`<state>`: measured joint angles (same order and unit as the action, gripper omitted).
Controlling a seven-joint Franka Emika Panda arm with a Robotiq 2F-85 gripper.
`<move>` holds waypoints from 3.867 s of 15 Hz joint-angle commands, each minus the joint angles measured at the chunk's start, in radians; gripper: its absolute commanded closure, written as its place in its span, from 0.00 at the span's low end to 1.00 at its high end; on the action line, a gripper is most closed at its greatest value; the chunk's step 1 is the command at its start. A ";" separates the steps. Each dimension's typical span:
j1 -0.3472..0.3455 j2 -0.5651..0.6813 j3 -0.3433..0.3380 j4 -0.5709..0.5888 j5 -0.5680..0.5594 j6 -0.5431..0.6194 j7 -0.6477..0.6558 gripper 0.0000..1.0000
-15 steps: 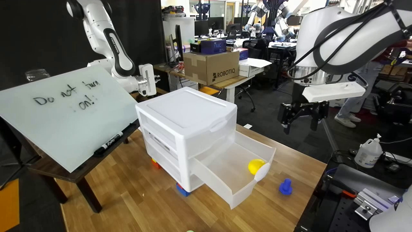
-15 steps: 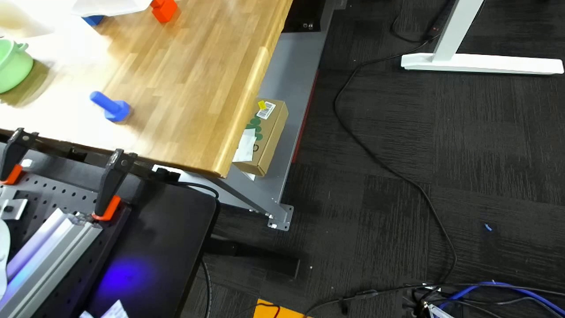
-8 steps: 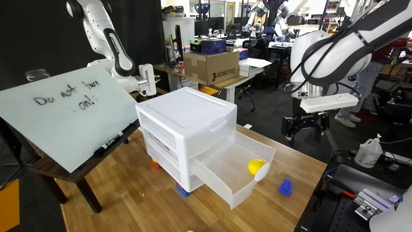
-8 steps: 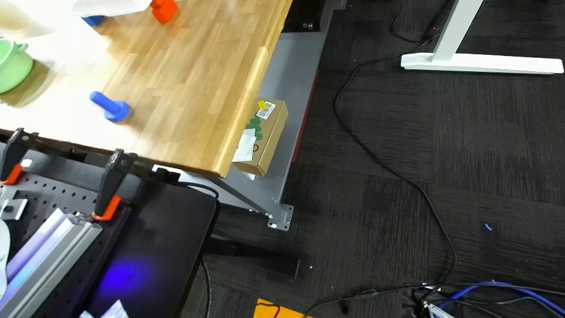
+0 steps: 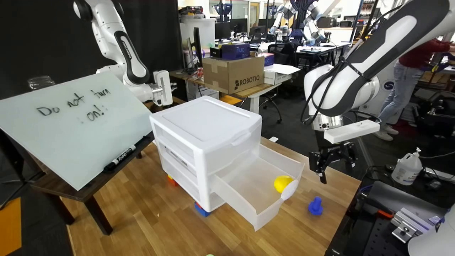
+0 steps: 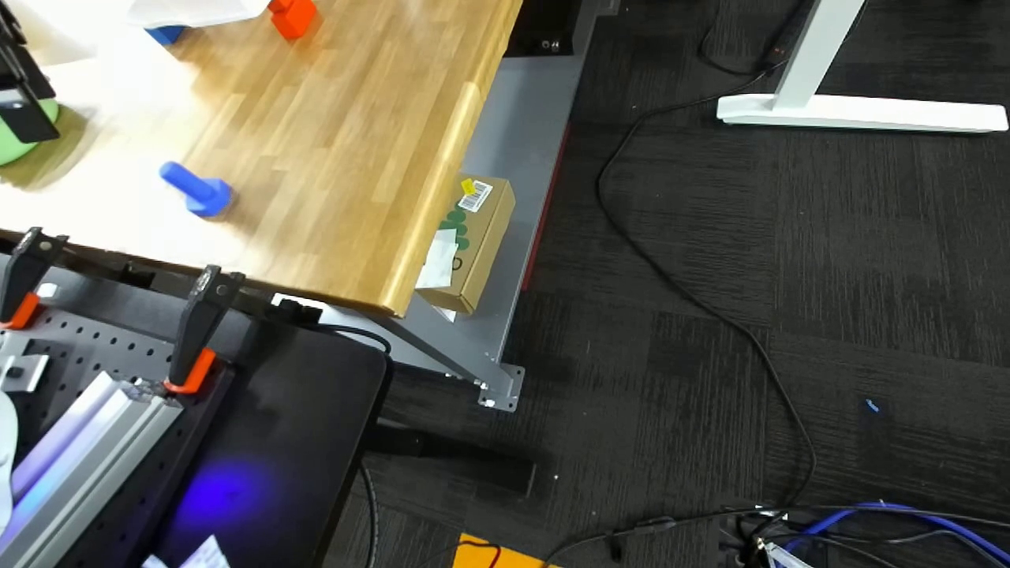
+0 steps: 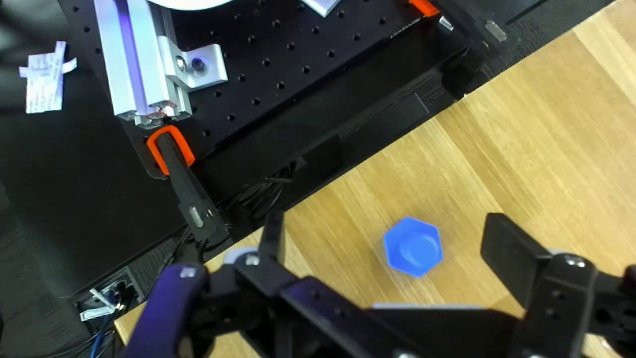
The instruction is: Put the yellow object in the open drawer and then close it
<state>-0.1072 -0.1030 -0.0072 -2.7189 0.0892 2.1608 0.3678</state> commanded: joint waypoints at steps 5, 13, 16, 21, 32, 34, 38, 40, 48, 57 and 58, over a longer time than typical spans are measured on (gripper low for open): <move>0.016 0.018 -0.014 0.017 -0.002 -0.004 -0.006 0.00; 0.032 0.036 -0.005 0.033 -0.006 -0.020 -0.003 0.00; 0.049 0.069 0.001 0.059 -0.010 -0.032 0.000 0.00; 0.077 0.146 0.000 0.140 -0.025 -0.071 -0.006 0.00; 0.100 0.247 -0.007 0.286 -0.068 -0.142 -0.002 0.00; 0.100 0.247 -0.008 0.286 -0.068 -0.142 -0.002 0.00; 0.099 0.243 -0.008 0.277 -0.070 -0.135 -0.007 0.00; 0.102 0.236 -0.005 0.251 -0.074 -0.126 -0.025 0.00; 0.132 0.221 0.003 0.144 -0.102 -0.068 -0.037 0.00; 0.139 0.244 0.002 0.153 -0.101 -0.080 -0.020 0.00; 0.139 0.244 0.002 0.153 -0.101 -0.080 -0.020 0.00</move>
<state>0.0303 0.1405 -0.0036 -2.5676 -0.0116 2.0824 0.3481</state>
